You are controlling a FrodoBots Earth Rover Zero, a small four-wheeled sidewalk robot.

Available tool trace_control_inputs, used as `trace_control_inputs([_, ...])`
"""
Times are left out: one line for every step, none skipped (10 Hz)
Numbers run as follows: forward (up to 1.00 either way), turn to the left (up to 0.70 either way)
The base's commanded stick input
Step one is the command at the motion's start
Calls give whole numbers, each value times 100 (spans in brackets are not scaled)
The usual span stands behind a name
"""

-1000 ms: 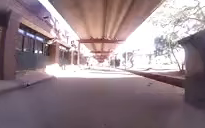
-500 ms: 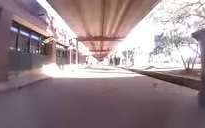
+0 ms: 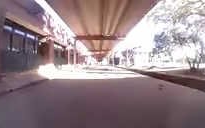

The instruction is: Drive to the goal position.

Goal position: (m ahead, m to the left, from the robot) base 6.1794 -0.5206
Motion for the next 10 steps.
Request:
trace_control_inputs([70,0])
trace_control_inputs([70,0])
trace_control_inputs([70,0])
trace_control_inputs([70,0])
trace_control_inputs([70,0])
trace_control_inputs([70,0])
trace_control_inputs([70,0])
trace_control_inputs([70,0])
trace_control_inputs([70,0])
trace_control_inputs([70,0])
